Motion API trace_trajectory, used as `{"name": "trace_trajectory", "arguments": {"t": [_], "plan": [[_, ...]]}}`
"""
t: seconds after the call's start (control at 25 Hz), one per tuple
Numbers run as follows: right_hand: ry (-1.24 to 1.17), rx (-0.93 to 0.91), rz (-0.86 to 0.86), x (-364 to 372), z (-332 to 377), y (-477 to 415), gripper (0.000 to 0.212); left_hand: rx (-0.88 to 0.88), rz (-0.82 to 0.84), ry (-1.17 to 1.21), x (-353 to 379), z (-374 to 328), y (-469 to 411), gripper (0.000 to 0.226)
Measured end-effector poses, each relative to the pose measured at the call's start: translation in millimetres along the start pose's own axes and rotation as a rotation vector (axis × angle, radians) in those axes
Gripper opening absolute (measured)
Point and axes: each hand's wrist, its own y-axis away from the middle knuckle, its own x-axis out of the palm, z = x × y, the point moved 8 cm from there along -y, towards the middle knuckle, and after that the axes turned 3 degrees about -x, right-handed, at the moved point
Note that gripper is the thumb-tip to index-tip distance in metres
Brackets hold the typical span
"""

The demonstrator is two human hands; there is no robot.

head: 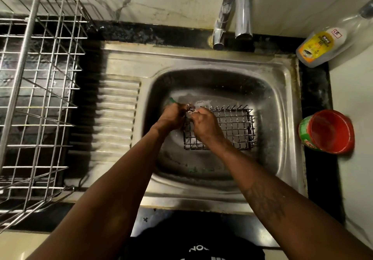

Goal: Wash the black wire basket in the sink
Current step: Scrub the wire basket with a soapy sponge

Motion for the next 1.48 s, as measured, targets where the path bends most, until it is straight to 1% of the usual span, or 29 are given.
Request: {"name": "trace_trajectory", "arguments": {"t": [0.08, 0.12, 0.2, 0.32, 0.36, 0.44, 0.48, 0.52, 0.56, 0.64, 0.68, 0.76, 0.84, 0.88, 0.96, 1.0, 1.04, 1.08, 1.16, 1.24, 1.28, 1.36, 1.48], "plan": [[0.041, -0.04, -0.015, -4, -1, -6, 0.019, 0.048, -0.041, -0.109, 1, -7, 0, 0.031], [0.069, -0.074, 0.02, 0, 1, -1, 0.021, 0.077, -0.066, -0.143, 0, -11, 1, 0.03], [0.085, -0.158, 0.088, 13, 6, 26, 0.024, 0.088, -0.09, -0.129, -7, -12, 0, 0.031], [0.096, -0.286, 0.13, 25, 10, 60, 0.033, 0.095, -0.07, -0.17, -10, -9, -3, 0.036], [0.086, -0.325, 0.135, 25, 13, 55, 0.033, 0.09, -0.048, -0.208, -8, -7, -6, 0.036], [0.125, -0.432, 0.134, 23, 20, 37, 0.025, 0.074, -0.036, -0.249, -5, -7, -10, 0.036], [0.136, -0.437, 0.129, 21, 22, 30, 0.021, 0.069, -0.036, -0.233, -6, -8, -11, 0.035], [0.104, -0.378, 0.108, 17, 20, 22, 0.017, 0.078, -0.038, -0.216, -8, -9, -11, 0.032], [0.048, -0.27, 0.069, 12, 15, 16, 0.015, 0.1, -0.04, -0.207, -10, -11, -12, 0.028], [-0.024, -0.064, -0.012, 1, -1, 4, 0.017, 0.131, -0.038, -0.219, -10, -11, -11, 0.024], [-0.012, -0.029, -0.026, -2, -6, -3, 0.018, 0.134, -0.04, -0.235, -9, -9, -10, 0.024], [0.04, -0.031, -0.009, -1, -7, -11, 0.021, 0.125, -0.047, -0.229, -7, -6, -13, 0.026], [0.041, -0.029, 0.058, 8, -4, 0, 0.024, 0.111, -0.052, -0.196, -4, -4, -15, 0.027], [0.049, -0.074, 0.106, 16, 2, 14, 0.024, 0.1, -0.057, -0.17, -5, -3, -15, 0.028], [0.059, -0.225, 0.171, 33, 22, 52, 0.02, 0.069, -0.075, -0.145, -6, 2, -17, 0.033], [0.058, -0.27, 0.166, 34, 24, 62, 0.019, 0.061, -0.081, -0.15, -5, 3, -17, 0.036], [0.035, -0.265, 0.139, 29, 21, 59, 0.021, 0.062, -0.081, -0.163, -3, 4, -16, 0.038], [0.025, -0.227, 0.114, 24, 13, 47, 0.023, 0.068, -0.086, -0.18, -2, 4, -16, 0.04], [0.03, -0.083, 0.045, 6, -6, 17, 0.024, 0.072, -0.1, -0.203, -2, 4, -15, 0.04], [0.045, 0.049, -0.077, -23, -32, -9, 0.027, 0.046, -0.124, -0.21, -2, 5, -14, 0.041], [0.047, 0.07, -0.096, -30, -41, -13, 0.028, 0.041, -0.137, -0.215, -3, 6, -13, 0.042], [0.084, 0.0, -0.055, -25, -41, 3, 0.027, 0.034, -0.154, -0.207, -3, 7, -14, 0.044], [0.071, -0.161, 0.084, 8, -17, 62, 0.024, 0.029, -0.136, -0.212, -1, 13, -16, 0.05]]}}
